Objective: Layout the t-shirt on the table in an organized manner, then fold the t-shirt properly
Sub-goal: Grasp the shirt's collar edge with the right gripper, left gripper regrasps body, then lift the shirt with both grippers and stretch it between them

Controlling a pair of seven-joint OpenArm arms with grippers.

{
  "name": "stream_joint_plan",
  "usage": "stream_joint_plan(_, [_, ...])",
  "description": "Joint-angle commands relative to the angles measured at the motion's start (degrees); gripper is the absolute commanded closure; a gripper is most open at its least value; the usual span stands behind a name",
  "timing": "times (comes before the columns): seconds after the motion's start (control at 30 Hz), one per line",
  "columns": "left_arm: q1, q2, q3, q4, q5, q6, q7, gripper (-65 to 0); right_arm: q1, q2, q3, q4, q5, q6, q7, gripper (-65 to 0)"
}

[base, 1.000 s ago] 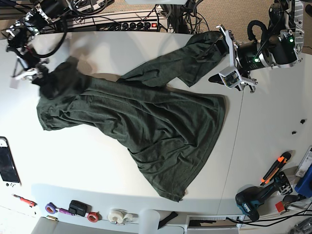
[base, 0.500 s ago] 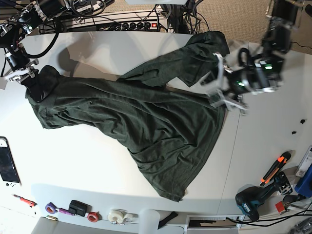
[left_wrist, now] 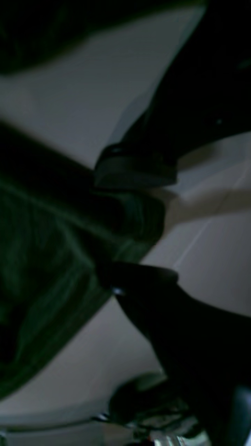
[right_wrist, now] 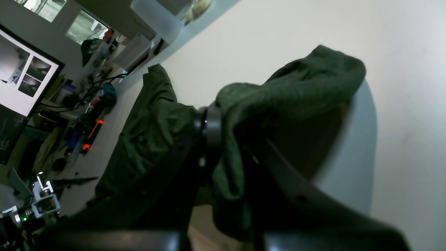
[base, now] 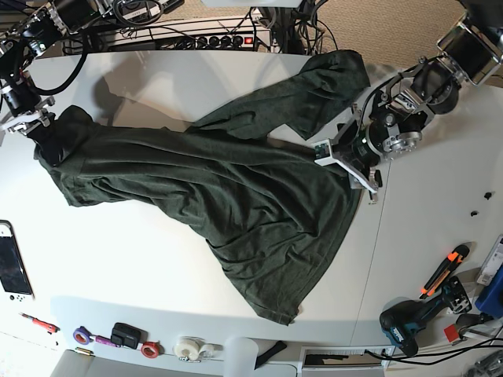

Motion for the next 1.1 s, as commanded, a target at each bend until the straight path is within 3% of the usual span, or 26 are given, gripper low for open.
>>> stream_joint_plan(0.0, [0.24, -0.94, 1.20, -1.29, 1.07, 0.26, 2.78, -30.8, 0.35, 1.29, 0.11, 1.03, 1.62, 0.37, 1.21, 0.0])
stream_joint_plan(0.03, [0.24, -0.90, 1.99, -1.88, 1.51, 2.54, 2.82, -26.4, 0.35, 1.29, 0.11, 1.03, 1.62, 0.37, 1.21, 0.0])
stream_joint_plan(0.1, [0.24, -0.59, 2.64, -2.16, 1.68, 6.93, 3.45, -4.3, 0.33, 1.29, 0.11, 1.03, 1.62, 0.37, 1.21, 0.0])
stream_joint_plan(0.13, [0.20, -0.39, 2.64, -2.10, 1.70, 9.14, 4.00, 0.0, 0.35, 1.29, 0.11, 1.03, 1.62, 0.37, 1.21, 0.0])
stream_joint_plan(0.23, [0.20, -0.33, 2.45, -0.17, 5.03, 14.60, 5.95, 0.0, 0.33, 1.33, 0.11, 1.03, 1.60, 0.37, 1.21, 0.0])
stream_joint_plan(0.4, [0.26, -2.54, 1.81, 9.49, 4.42, 18.32, 12.90, 0.0, -0.02, 2.84, 0.11, 1.05, 1.64, 0.35, 1.21, 0.0])
stream_joint_plan(0.6, [1.11, -6.78, 1.62, 24.02, 2.47, 18.47, 16.17, 0.0, -3.21, 5.79, 0.28, 1.05, 2.08, 0.33, 1.21, 0.0])
stream_joint_plan(0.77, [4.07, -7.30, 1.62, 31.76, 3.06, 18.47, 17.33, 0.0, -6.82, 6.91, 0.35, 1.07, 4.96, 0.33, 1.21, 0.0])
stream_joint_plan(1.07, [13.00, -7.30, 1.62, 36.35, 12.28, 20.22, 22.82, 0.0, -10.47, 7.65, 4.44, 1.18, 10.32, 0.35, 1.21, 0.0])
